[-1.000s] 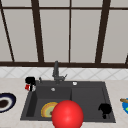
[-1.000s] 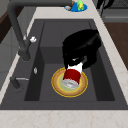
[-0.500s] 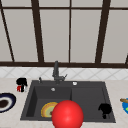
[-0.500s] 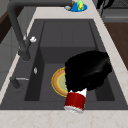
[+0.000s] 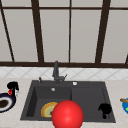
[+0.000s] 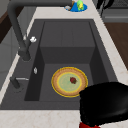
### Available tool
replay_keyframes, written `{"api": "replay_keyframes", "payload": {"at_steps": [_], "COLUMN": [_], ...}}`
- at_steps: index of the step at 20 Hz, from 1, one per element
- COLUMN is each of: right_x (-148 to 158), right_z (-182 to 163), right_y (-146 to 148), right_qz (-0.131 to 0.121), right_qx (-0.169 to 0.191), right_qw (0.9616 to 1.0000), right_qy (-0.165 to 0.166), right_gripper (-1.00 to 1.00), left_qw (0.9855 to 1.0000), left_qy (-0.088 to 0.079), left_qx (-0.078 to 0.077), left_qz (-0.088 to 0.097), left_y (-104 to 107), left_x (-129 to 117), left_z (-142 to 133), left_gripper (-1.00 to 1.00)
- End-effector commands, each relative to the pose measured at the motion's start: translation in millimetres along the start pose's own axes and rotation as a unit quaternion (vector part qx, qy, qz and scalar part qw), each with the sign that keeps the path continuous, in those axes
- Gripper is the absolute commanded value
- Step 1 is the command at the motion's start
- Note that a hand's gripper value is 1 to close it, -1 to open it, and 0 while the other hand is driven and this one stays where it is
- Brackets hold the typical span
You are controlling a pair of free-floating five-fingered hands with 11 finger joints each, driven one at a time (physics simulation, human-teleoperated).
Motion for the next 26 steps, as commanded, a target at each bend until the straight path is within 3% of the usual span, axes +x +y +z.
{"api": "replay_keyframes", "payload": {"at_steps": [1,3,5,9,15,18,24,26], "right_x": [0,0,0,0,0,0,0,0], "right_z": [0,0,0,0,0,0,0,0], "right_y": [0,0,0,0,0,0,0,0], "right_qz": [0.000,0.000,0.000,0.000,0.000,0.000,0.000,0.000], "right_qx": [0.000,0.000,0.000,0.000,0.000,0.000,0.000,0.000], "right_qw": [1.0000,1.0000,1.0000,1.0000,1.0000,1.0000,1.0000,1.0000], "right_qy": [0.000,0.000,0.000,0.000,0.000,0.000,0.000,0.000], "right_gripper": [0.00,0.00,0.00,0.00,0.00,0.00,0.00,0.00], "left_qw": [0.9998,0.9995,0.9988,0.9969,0.9923,0.9903,0.9842,0.9861], "left_qy": [0.003,0.000,-0.008,-0.015,-0.027,-0.036,-0.049,-0.053], "left_qx": [0.000,0.007,0.030,0.059,0.103,0.121,0.162,0.149], "left_qz": [0.019,0.030,0.037,0.049,0.063,0.057,0.053,0.051], "left_y": [-3,-11,-27,-40,-54,-59,-69,-86], "left_x": [30,44,56,79,115,128,150,136], "left_z": [16,26,37,44,59,65,80,92], "left_gripper": [1.00,1.00,1.00,1.00,1.00,1.00,1.00,1.00]}}
